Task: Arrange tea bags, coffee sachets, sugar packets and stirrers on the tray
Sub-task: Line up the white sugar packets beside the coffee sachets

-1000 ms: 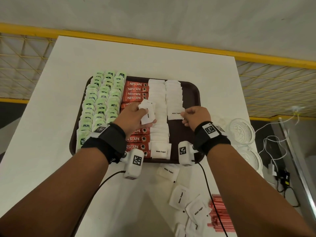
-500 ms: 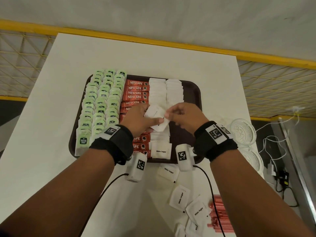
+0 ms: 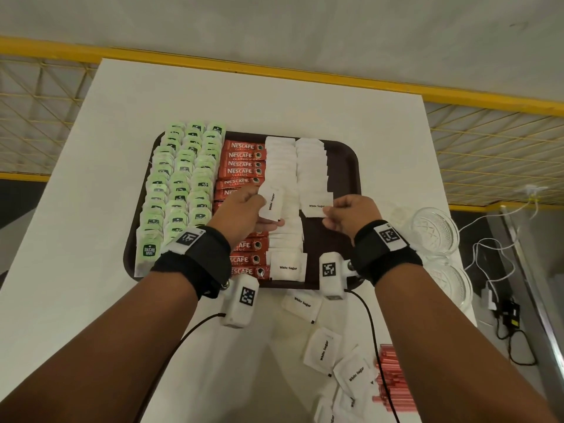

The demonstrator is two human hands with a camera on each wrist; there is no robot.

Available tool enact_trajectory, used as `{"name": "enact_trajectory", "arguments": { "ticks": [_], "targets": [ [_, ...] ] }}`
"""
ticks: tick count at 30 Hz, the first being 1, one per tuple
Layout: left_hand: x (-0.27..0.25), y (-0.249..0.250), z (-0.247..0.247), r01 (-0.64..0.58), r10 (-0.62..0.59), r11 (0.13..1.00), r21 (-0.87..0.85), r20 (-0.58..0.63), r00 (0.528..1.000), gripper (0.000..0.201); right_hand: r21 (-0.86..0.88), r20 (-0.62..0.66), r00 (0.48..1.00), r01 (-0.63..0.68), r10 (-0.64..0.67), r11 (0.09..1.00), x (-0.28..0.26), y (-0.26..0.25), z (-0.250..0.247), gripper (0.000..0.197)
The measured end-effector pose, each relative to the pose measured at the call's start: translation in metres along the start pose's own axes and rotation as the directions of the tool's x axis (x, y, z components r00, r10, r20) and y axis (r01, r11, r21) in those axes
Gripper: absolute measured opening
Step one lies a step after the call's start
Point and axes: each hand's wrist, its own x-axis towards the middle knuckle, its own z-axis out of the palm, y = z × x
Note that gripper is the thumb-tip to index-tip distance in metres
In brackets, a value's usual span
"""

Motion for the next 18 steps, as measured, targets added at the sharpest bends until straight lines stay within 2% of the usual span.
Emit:
{"name": "enact_trajectory", "arguments": {
  "ticks": [3,6,9,10,12,15,16,18],
  "targets": [
    [0.0,-0.003,-0.003,-0.009,0.01,1.0,0.015,-0.014,1.0,0.022,-0.209,-0.055,0.997,0.042,-0.054,0.977,0.001,-0.005,0.007,0.017],
    [-0.001,-0.004,-0.006,-0.057,0.059,0.99,0.126,-0.008,0.998,0.022,-0.426,-0.097,0.988,0.065,-0.117,0.903,0.002,-0.006,0.011,0.022],
    [-0.002,-0.003,-0.007,-0.11,0.124,0.951,0.29,-0.03,0.992,0.022,-0.491,-0.15,0.964,0.121,-0.221,0.863,-0.001,-0.009,0.009,0.03],
    [-0.002,-0.002,-0.007,-0.118,0.136,0.939,0.321,-0.034,0.99,0.022,-0.487,-0.127,0.955,0.174,-0.266,0.856,-0.007,-0.013,0.008,0.031],
    [-0.003,0.0,-0.004,-0.131,0.151,0.919,0.373,-0.026,0.988,0.023,-0.435,0.031,0.95,0.294,-0.312,0.851,-0.021,-0.024,0.009,0.033],
    [-0.003,0.002,0.004,-0.169,0.174,0.883,0.437,0.029,0.984,0.02,-0.315,0.289,0.922,0.347,-0.259,0.883,-0.038,-0.035,0.012,0.023],
    [-0.004,0.003,0.007,-0.178,0.178,0.88,0.44,0.042,0.983,0.019,-0.304,0.315,0.914,0.353,-0.256,0.885,-0.038,-0.034,0.011,0.017],
    [-0.004,0.004,0.01,-0.194,0.188,0.879,0.437,0.056,0.981,0.017,-0.246,0.274,0.923,0.339,-0.27,0.908,-0.035,-0.029,0.008,0.007]
  ]
}}
